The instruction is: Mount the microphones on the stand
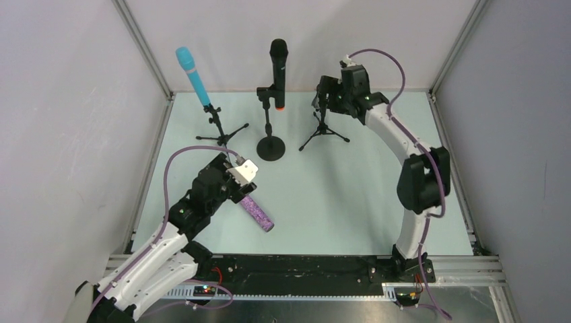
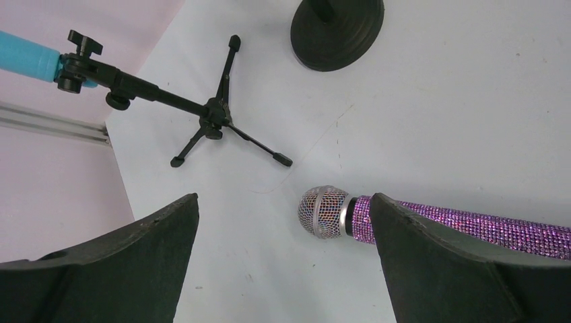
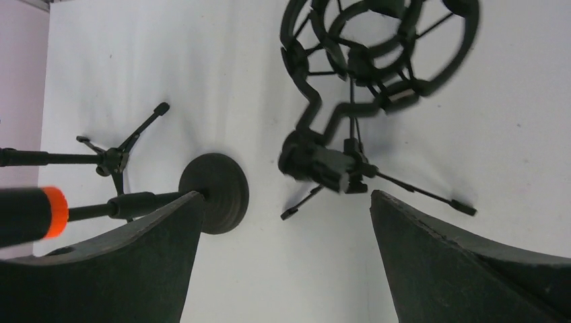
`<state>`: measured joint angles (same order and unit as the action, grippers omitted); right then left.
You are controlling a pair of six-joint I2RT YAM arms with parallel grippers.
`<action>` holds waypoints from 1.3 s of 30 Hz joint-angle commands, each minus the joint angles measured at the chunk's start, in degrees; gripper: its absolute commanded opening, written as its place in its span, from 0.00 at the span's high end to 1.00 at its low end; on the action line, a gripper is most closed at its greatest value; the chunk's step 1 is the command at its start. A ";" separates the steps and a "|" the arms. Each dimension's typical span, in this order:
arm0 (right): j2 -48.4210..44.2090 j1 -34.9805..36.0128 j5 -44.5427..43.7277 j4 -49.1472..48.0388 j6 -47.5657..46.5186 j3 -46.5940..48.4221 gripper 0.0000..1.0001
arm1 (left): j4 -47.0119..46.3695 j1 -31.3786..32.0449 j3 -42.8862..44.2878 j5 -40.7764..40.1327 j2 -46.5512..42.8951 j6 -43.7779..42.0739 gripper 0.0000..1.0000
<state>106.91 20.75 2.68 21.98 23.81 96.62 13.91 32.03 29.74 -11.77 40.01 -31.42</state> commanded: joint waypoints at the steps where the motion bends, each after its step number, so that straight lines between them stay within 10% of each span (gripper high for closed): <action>1: 6.62 -0.22 2.22 10.22 -0.62 10.66 0.04 | -1.67 0.66 -0.56 1.98 -1.31 -2.27 0.00; 11: 15.57 -0.10 -4.40 15.33 -3.87 23.40 0.12 | -1.63 1.43 -0.88 2.71 -0.86 -2.96 0.00; 23: 16.79 -0.01 -3.51 11.48 -7.96 23.48 0.45 | -1.67 1.62 -1.16 3.20 -0.94 -3.41 0.00; 39: 5.51 -0.09 0.51 0.30 -8.99 6.48 0.78 | -1.60 1.69 -1.43 2.57 -1.19 -3.79 0.00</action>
<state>117.97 20.88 2.17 25.69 15.51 107.42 13.98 33.28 28.82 -9.23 39.35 -33.87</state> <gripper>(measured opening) 0.416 0.996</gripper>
